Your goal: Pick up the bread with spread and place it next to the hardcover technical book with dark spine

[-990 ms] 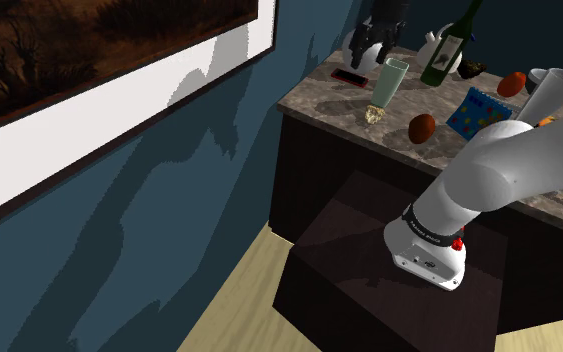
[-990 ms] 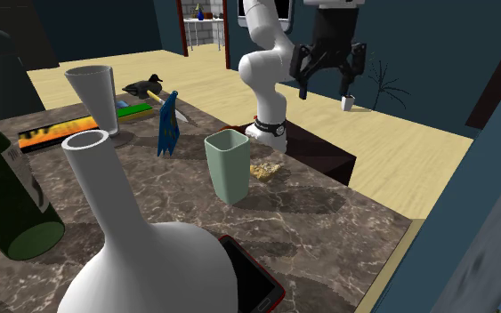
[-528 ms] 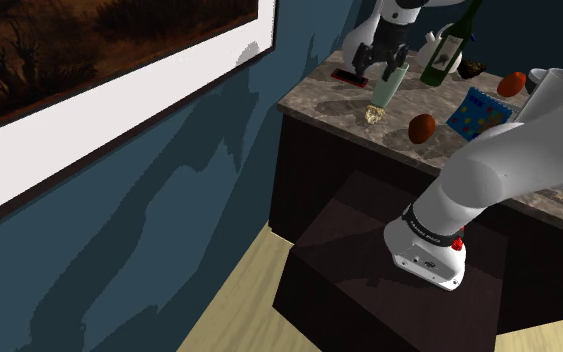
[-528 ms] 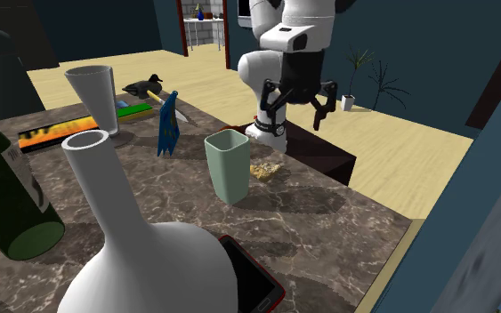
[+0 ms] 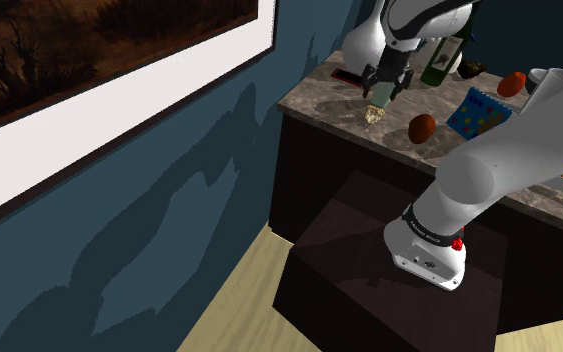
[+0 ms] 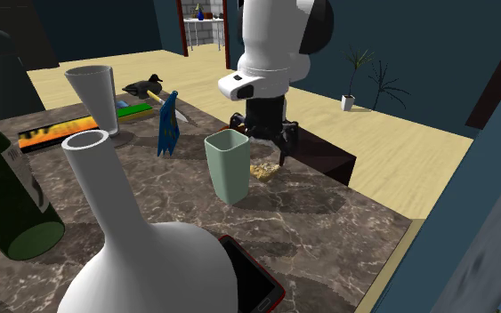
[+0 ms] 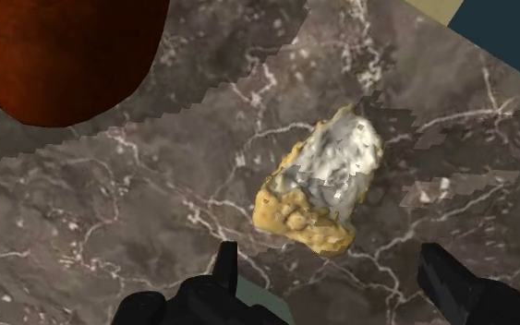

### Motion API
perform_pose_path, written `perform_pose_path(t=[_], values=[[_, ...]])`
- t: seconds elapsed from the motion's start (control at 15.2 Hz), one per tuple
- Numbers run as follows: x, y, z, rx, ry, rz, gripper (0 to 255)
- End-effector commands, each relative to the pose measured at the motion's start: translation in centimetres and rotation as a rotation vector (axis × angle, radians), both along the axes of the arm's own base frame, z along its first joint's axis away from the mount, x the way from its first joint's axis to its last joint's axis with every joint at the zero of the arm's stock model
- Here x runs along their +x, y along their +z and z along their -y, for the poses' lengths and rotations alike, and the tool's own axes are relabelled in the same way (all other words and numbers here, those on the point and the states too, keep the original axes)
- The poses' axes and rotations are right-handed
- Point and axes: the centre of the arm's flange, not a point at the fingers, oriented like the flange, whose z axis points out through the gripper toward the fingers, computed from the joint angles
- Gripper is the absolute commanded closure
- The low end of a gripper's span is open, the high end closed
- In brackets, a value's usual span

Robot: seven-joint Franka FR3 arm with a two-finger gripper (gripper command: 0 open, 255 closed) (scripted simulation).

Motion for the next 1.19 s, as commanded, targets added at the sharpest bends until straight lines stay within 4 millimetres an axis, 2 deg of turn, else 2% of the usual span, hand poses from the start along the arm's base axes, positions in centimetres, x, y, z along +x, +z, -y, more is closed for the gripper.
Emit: perform_pose_path(t=[0.0, 0.4, 0.92, 0.99, 1.12], values=[[-0.4, -1.2, 0.4, 0.0, -0.027, -0.002, 0], [-0.5, -4.7, 0.4, 0.0, -0.027, -0.002, 0], [-0.5, -4.7, 0.4, 0.0, -0.027, -0.002, 0], [-0.5, -4.7, 0.4, 0.0, -0.027, -0.002, 255], [-0.5, -4.7, 0.4, 0.0, -0.027, -0.002, 255]])
